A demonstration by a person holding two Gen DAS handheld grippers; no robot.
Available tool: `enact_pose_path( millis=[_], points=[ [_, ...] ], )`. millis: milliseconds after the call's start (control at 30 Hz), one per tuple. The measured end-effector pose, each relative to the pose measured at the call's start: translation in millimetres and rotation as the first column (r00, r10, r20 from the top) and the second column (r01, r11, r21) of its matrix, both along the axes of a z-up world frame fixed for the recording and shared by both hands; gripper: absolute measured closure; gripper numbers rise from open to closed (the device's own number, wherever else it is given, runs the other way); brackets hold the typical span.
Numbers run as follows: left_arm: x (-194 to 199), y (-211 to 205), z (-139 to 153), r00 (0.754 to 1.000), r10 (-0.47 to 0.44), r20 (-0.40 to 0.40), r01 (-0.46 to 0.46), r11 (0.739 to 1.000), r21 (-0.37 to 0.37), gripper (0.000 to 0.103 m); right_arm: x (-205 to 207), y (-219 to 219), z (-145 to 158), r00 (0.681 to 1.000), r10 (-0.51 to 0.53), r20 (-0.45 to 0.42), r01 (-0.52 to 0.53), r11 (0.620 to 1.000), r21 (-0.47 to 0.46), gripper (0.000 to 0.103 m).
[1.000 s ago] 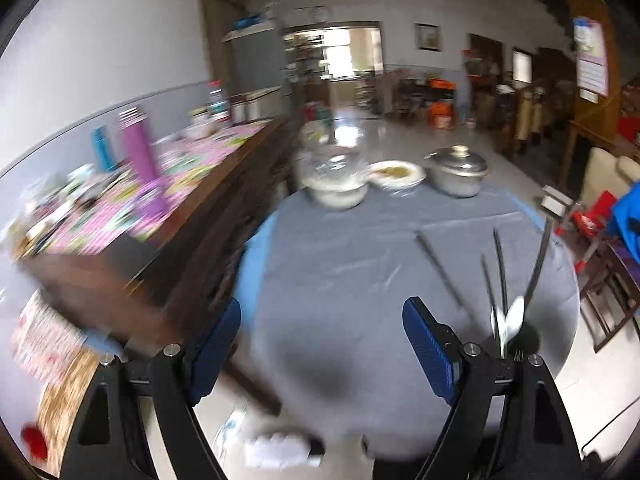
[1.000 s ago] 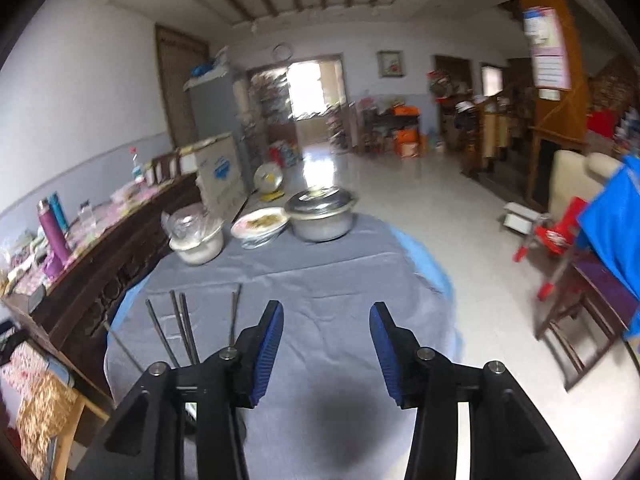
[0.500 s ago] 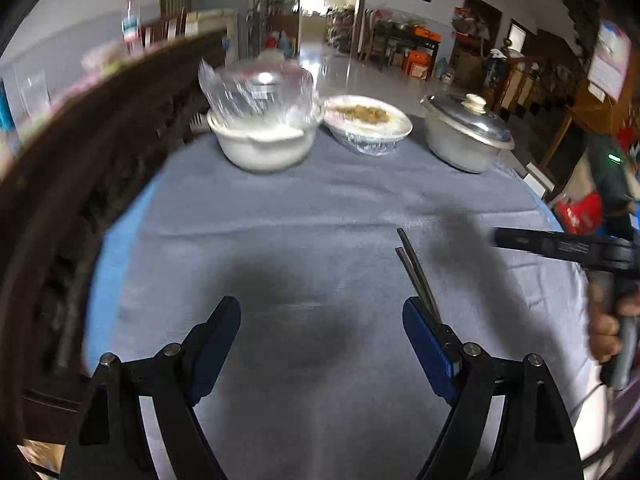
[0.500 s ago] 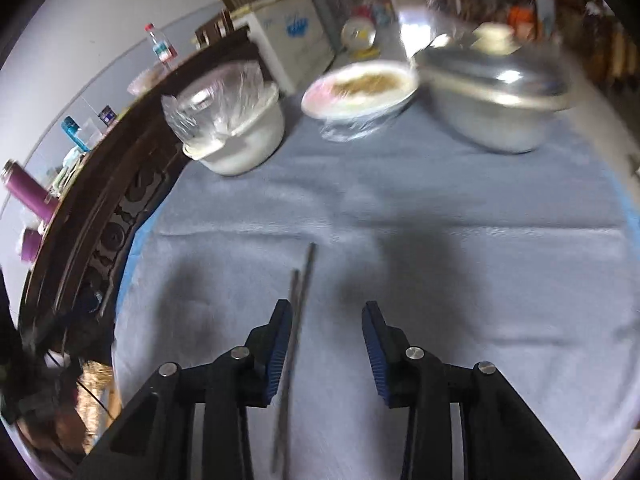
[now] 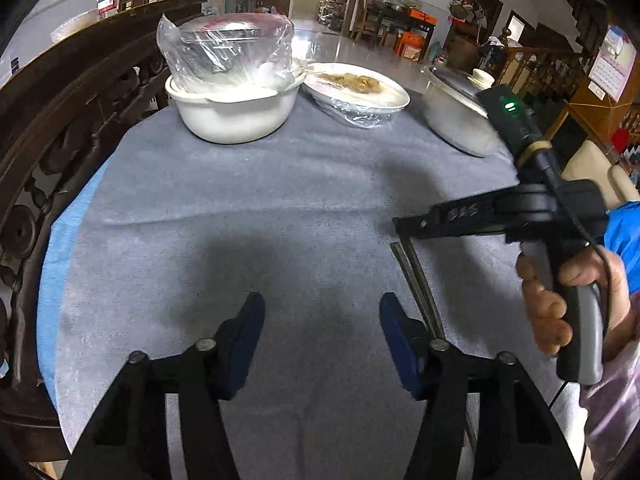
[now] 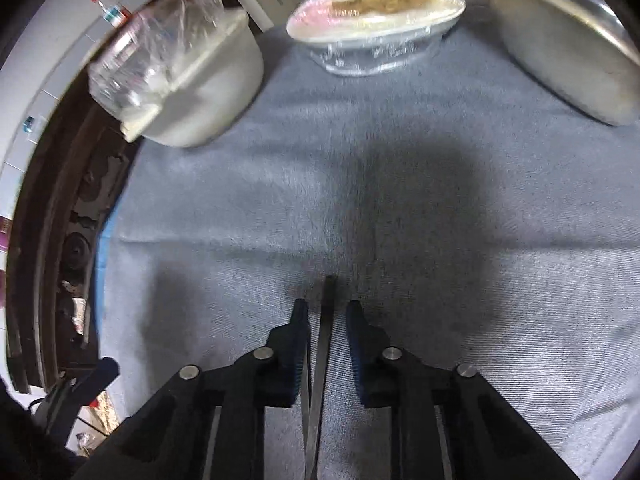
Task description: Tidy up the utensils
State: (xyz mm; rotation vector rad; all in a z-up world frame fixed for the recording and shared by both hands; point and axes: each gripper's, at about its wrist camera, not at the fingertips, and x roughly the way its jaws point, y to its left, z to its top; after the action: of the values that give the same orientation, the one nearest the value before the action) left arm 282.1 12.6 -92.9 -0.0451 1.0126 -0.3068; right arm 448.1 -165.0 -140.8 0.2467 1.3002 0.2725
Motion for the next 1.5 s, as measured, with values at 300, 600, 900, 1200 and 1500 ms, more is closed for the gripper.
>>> enact_pose_path(
  millis=[300, 600, 900, 1200, 1500],
  points=[
    [13.9, -16.0, -12.1, 0.997, -0.038, -0.069, 0.035, 0.998, -0.043, 0.051, -9.7, -13.4, 4.6, 0.996, -0.052, 0.078, 0.054, 0.998, -0.022, 0.095],
    [44.0, -63.9, -31.6, 0.987, -0.065, -0.15, 0.054, 0.996, -0.074, 0.051, -58.9, -92.4, 36.8, 0.976, -0.159, 0.15, 0.15, 0.986, 0.067, 0.095],
    [69.0, -92.8, -49.7, 0.968, -0.037, -0.247, 0.04, 0.999, 0.007, 0.062, -98.2, -122.6, 54.3, 0.964, -0.179, 0.196, 0.159, 0.981, 0.11, 0.095],
    [81.2, -105.9, -53.1, 0.954, -0.085, -0.287, 0.107, 0.992, 0.062, 0.098, -122.2, -132.3, 65.0, 0.946, -0.211, 0.247, 0.179, 0.973, 0.146, 0.095],
    [39.1, -65.2, -0.1, 0.994, -0.06, -0.092, 0.062, 0.998, 0.02, 0.098, -188.9, -133.8, 111.5, 0.874, -0.239, 0.423, 0.215, 0.971, 0.106, 0.095]
  ],
)
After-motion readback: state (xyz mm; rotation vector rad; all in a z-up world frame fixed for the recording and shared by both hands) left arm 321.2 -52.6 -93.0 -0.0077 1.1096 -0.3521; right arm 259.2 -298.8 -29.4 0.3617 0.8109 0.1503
